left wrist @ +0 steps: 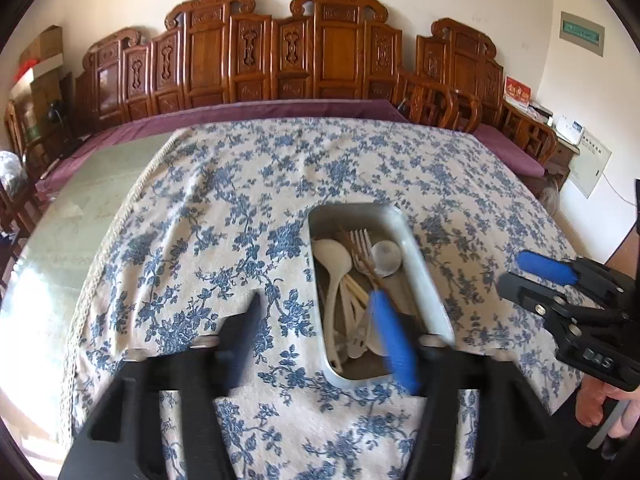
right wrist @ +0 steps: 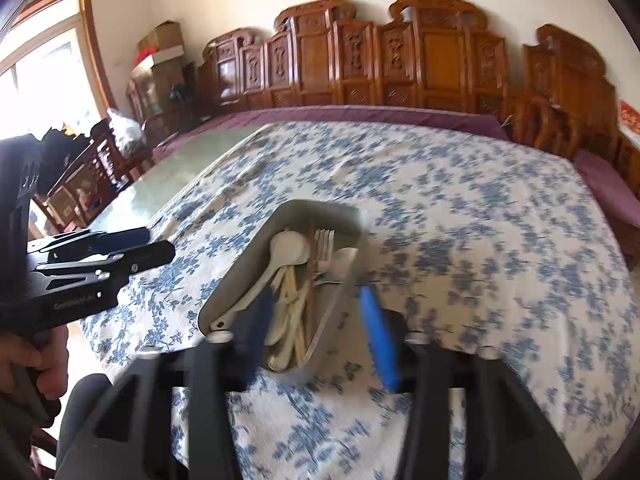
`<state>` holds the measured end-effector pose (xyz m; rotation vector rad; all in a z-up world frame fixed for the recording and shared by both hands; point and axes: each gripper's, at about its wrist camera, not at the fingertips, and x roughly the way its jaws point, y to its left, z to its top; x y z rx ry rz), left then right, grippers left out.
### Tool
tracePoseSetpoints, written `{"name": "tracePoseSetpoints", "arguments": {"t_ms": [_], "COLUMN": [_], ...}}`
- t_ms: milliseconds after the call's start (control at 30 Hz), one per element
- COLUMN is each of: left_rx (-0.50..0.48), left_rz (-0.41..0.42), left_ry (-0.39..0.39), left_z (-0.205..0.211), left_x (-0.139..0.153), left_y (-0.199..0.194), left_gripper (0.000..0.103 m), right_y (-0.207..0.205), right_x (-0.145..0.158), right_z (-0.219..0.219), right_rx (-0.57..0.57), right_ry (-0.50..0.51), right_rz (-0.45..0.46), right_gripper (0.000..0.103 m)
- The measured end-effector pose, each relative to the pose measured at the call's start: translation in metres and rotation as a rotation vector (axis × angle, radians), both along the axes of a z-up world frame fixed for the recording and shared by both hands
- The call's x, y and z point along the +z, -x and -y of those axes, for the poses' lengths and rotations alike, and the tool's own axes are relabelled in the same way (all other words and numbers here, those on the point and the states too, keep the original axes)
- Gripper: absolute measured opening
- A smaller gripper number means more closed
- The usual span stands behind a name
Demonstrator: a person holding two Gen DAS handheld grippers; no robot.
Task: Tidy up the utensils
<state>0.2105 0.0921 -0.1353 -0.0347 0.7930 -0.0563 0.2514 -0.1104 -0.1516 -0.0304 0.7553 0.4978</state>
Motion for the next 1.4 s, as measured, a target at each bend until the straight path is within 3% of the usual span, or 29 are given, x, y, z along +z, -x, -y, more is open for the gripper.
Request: {"name": "tracePoseSetpoints", "arguments": {"t_ms": [167,367,800,1000,1400], "left_rx": [0.006,0.020,0.005,-0.008,-0.012], "left_rz": [0.033,0.091,0.097,0.145,0.239], "left_ry": [0.013,-0.006,-0.018,0.007,-0.022], "left_z": [0.015,0.033,0.064,0.071,0.085], "left_x": [0.016,0.037,0.063,0.084,0.122], "left_y": [0.020,0.046,0.088,0.104,0.128], "left_gripper": [0.086,0.095,0.095,0.095,0.095], "right_y": [0.024,0.048,0.095,0.108,0.128], "right_x": [0.019,0.036,0.066,0.084,0.118], "right_z": [0.028,0.058,0.089,0.095,0.098], "right_rx": [-0.058,-0.111,-0.170,-0.184,-0.186], "right_ry": [0.001,-0.002,-0.014,-0.013,-0.024], "right_rz": [0.035,0.078,0.141,0.184,0.272], "right_gripper": [0.083,0.100,0.101,0.100,0.100]}}
